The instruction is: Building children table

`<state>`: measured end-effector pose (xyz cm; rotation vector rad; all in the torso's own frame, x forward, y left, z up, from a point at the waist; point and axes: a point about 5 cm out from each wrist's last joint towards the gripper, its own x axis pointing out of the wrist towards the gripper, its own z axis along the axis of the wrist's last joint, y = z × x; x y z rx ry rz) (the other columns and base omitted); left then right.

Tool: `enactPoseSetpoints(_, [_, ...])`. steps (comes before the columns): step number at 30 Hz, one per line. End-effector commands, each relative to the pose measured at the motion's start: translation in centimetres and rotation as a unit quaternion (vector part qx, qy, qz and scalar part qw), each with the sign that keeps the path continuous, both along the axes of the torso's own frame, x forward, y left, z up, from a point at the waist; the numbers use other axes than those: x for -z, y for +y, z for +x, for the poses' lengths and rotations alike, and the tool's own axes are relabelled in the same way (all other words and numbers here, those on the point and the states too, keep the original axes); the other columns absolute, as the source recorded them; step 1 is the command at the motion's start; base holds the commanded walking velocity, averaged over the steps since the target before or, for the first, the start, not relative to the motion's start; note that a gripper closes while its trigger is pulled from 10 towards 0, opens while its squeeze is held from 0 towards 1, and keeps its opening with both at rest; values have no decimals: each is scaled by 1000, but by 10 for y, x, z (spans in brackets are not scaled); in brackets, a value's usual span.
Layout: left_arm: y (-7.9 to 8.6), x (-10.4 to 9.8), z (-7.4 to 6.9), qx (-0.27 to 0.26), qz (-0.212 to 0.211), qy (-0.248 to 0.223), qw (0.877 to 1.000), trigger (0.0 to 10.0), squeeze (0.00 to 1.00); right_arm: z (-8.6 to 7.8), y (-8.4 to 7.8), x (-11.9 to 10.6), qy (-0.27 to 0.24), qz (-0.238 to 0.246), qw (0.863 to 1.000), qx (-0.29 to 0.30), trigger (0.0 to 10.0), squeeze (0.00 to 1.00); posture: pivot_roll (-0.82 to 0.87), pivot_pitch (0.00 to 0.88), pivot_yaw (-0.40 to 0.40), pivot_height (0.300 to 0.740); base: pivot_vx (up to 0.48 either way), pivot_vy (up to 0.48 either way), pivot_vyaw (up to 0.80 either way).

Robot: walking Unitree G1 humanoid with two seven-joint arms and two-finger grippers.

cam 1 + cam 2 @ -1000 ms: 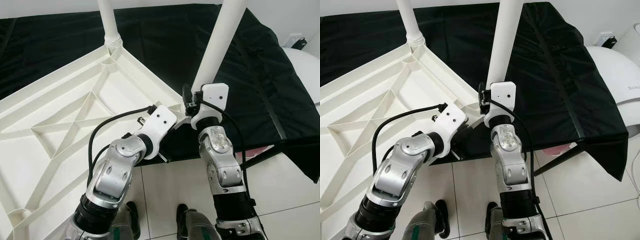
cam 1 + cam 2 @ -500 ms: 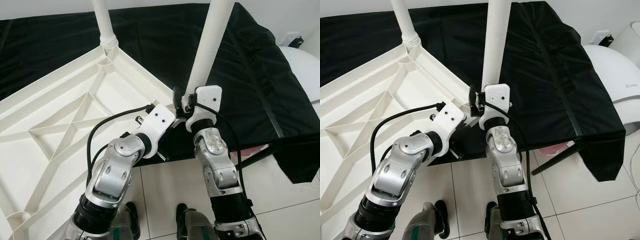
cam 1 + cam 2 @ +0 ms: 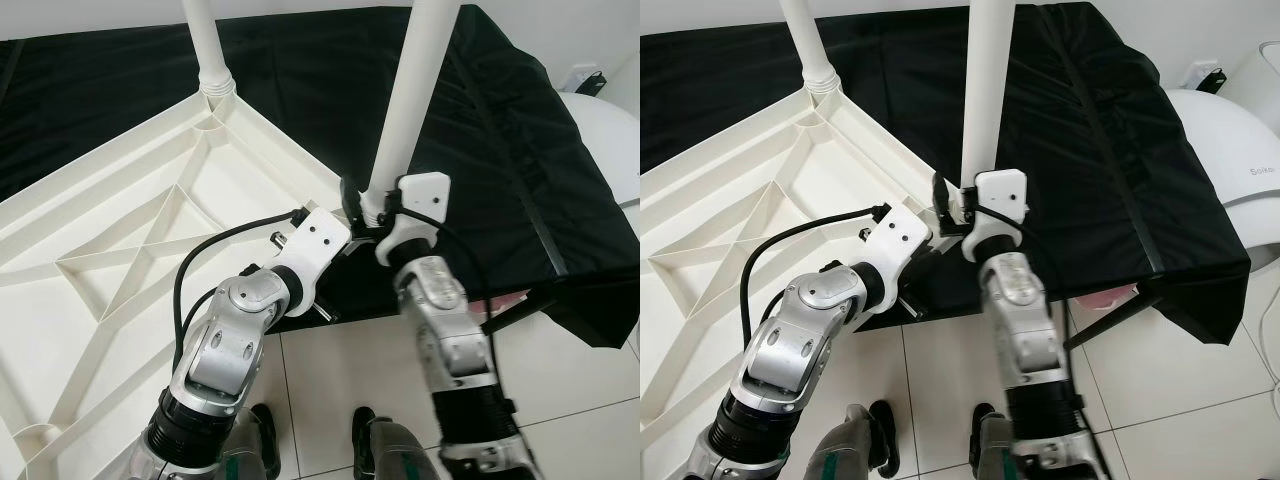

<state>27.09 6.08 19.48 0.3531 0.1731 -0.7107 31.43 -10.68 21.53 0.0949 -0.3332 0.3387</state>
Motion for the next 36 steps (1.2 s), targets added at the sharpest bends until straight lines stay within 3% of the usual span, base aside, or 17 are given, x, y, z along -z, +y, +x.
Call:
enactPoseSetpoints(1, [1,-14,-4,-18,-10,-55,998,10000,0,3,-5,1,6,13,999,-30,10000,0,-106,223,2,740,0,0,0])
enactPoseSetpoints(10, [4,-15,-1,-16,-4,-60,998,10000,0,15,-27,-2,14,-25,993,-111,10000,0,-107,224,0,740,0,0,0])
enactPoseSetpoints(15, [4,-17,1,-18,-5,-64,998,10000,0,22,-31,2,39,-66,977,-200,10000,0,-104,223,0,740,0,0,0])
enactPoseSetpoints(21, [4,-19,2,-19,-6,-67,998,10000,0,26,-32,4,53,-97,959,-262,10000,0,-98,223,0,740,0,0,0])
enactPoseSetpoints(28, [4,-21,1,-19,-7,-69,997,10000,0,35,-33,-1,49,-140,940,-308,10000,0,-94,225,0,740,0,0,0])
enactPoseSetpoints(36, [1,-19,-1,-9,-6,-65,998,10000,0,44,-34,-7,30,-164,937,-306,10000,0,-94,229,0,740,0,0,0])
